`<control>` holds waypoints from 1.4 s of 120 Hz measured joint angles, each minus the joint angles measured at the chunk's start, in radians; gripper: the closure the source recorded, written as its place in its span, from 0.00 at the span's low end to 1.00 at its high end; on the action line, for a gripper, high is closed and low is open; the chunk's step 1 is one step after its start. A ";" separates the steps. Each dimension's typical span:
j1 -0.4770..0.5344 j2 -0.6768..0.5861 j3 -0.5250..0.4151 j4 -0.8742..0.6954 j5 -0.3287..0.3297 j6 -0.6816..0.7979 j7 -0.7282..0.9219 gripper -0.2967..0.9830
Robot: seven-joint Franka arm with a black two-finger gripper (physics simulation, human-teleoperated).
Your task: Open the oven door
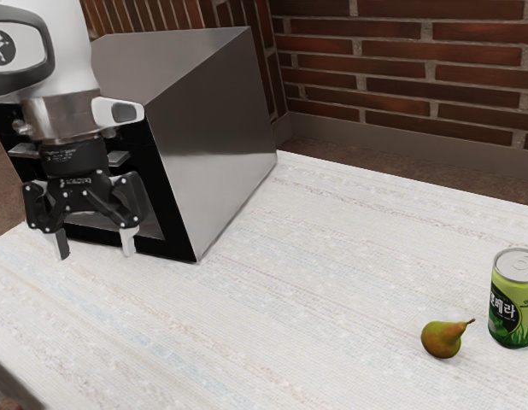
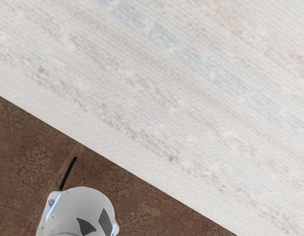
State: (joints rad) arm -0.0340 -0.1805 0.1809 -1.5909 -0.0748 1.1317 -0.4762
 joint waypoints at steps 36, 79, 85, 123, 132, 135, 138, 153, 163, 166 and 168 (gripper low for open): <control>0.052 -0.053 0.021 0.059 0.083 0.125 -0.212 0.23; 0.256 -0.265 0.110 -0.284 0.008 0.555 -0.413 0.23; 0.254 -0.281 0.112 -0.327 -0.005 0.629 -0.448 0.23; 0.258 -0.259 0.114 -0.355 -0.056 0.879 -0.637 0.23; 0.265 -0.233 0.114 -0.352 -0.061 0.910 -0.668 0.23; 0.268 -0.223 0.116 -0.350 -0.062 0.919 -0.678 0.23; 0.278 -0.208 0.116 -0.344 -0.064 0.927 -0.685 0.23; 0.313 -0.138 0.117 -0.301 -0.079 0.955 -0.714 0.23; 0.366 -0.078 0.117 -0.269 -0.123 0.966 -0.717 0.23; 0.386 -0.060 0.117 -0.263 -0.141 0.968 -0.715 0.23; 0.397 -0.049 0.117 -0.258 -0.151 0.970 -0.713 0.23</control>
State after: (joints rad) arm 0.3633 -0.2296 0.2976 -1.8488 -0.2261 2.1014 -1.1890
